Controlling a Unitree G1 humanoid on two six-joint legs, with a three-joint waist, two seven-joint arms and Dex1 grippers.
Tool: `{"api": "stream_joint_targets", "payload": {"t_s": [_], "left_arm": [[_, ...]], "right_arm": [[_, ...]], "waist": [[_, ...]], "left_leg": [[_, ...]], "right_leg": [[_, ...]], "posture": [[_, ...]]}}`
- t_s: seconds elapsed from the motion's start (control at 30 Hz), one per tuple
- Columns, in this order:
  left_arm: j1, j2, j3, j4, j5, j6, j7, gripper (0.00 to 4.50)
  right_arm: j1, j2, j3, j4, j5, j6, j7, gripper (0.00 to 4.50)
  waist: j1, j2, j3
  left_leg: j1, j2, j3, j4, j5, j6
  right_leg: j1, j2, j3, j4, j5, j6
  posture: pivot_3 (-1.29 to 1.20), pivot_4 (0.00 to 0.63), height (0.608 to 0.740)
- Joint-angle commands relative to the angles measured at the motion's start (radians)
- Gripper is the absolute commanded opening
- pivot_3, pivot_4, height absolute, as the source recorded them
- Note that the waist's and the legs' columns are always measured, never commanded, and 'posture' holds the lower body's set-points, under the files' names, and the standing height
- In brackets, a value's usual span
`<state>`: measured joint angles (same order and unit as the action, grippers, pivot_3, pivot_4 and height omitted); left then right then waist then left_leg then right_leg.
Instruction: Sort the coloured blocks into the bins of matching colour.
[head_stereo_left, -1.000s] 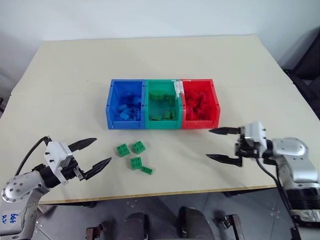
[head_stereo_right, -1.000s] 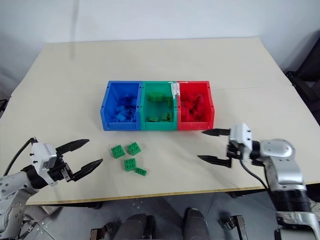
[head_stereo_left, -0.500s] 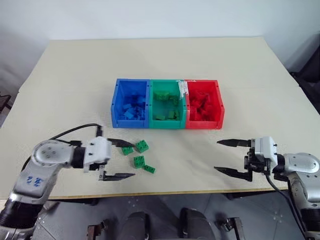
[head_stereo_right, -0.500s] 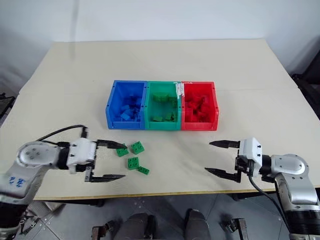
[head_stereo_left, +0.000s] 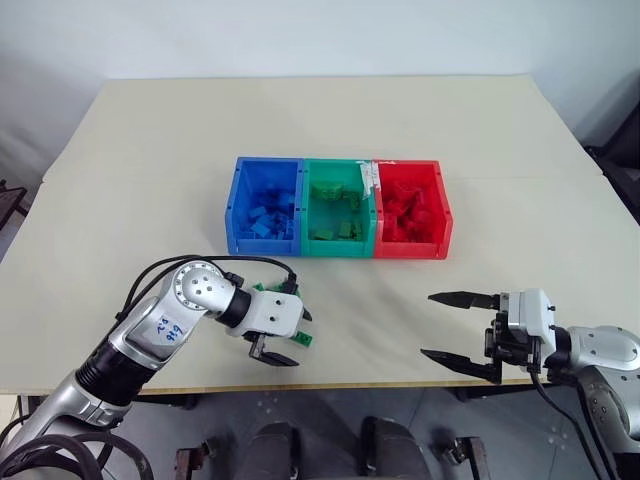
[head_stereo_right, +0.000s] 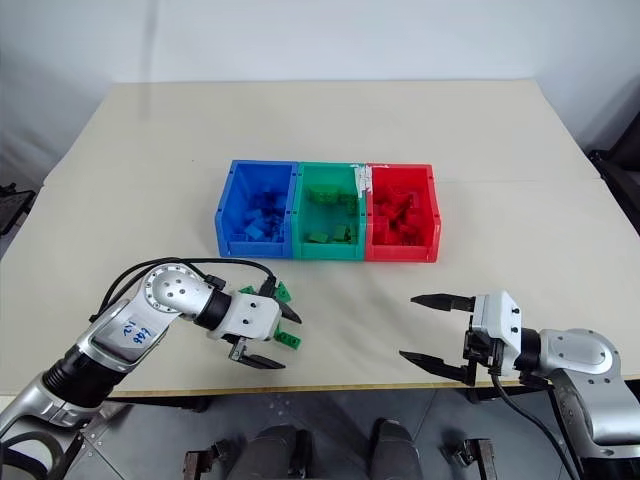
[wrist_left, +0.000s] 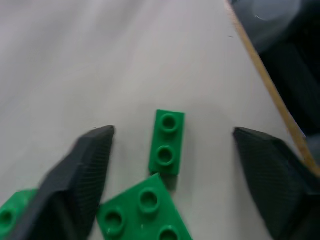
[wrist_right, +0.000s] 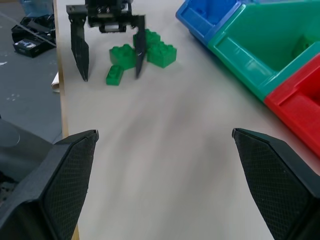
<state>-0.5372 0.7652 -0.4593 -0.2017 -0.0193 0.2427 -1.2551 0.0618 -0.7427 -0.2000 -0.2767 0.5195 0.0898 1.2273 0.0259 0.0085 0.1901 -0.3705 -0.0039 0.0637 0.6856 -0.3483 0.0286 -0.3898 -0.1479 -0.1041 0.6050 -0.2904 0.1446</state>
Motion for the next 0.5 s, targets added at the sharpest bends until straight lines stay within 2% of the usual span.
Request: {"api": "stream_joint_targets", "payload": {"t_s": [0.03, 0.27, 0.3, 0.43, 0.5], "left_arm": [[-0.002, 0.004, -0.018, 0.021, 0.059, 0.014, 0.009, 2.63], [0.0, -0.011, -0.018, 0.044, 0.056, 0.017, 0.014, 0.6], [0.0, -0.015, -0.015, 0.048, 0.053, 0.016, 0.017, 0.46], [-0.006, -0.074, 0.023, 0.082, 0.023, -0.008, 0.062, 0.46], [-0.018, -0.135, 0.087, 0.095, -0.038, -0.016, 0.097, 0.46]], "right_arm": [[0.002, -0.011, -0.02, -0.044, 0.022, 0.009, -0.017, 4.5], [-0.016, -0.004, -0.004, -0.039, 0.012, 0.003, -0.03, 4.5], [-0.018, -0.003, -0.003, -0.036, 0.01, 0.0, -0.031, 4.5], [-0.018, 0.006, -0.003, -0.033, 0.006, -0.012, -0.042, 4.5], [-0.009, 0.027, -0.02, -0.043, 0.022, -0.01, -0.074, 4.5]], "waist": [[0.001, 0.0, 0.0], [0.003, 0.0, 0.0], [0.003, 0.0, 0.0], [0.008, 0.001, 0.0], [0.012, 0.001, 0.0]], "left_leg": [[0.0, 0.0, 0.0, 0.0, 0.0, 0.0], [0.0, 0.003, -0.006, 0.006, 0.001, 0.002], [0.001, 0.003, -0.007, 0.007, 0.001, 0.002], [0.001, 0.002, -0.01, 0.009, 0.0, 0.003], [0.001, 0.002, -0.012, 0.011, 0.0, 0.003]], "right_leg": [[0.0, 0.0, 0.0, 0.0, 0.0, 0.0], [0.005, -0.001, 0.0, 0.001, 0.001, 0.002], [0.006, -0.001, 0.0, 0.0, 0.001, 0.002], [0.009, -0.002, -0.001, 0.001, 0.002, 0.003], [0.01, -0.002, -0.002, 0.0, 0.002, 0.003]], "posture": [[0.0, 0.15, 0.74], [0.0, 0.15, 0.74], [0.0, 0.15, 0.74], [0.0, 0.15, 0.74], [0.0, 0.15, 0.74]]}}
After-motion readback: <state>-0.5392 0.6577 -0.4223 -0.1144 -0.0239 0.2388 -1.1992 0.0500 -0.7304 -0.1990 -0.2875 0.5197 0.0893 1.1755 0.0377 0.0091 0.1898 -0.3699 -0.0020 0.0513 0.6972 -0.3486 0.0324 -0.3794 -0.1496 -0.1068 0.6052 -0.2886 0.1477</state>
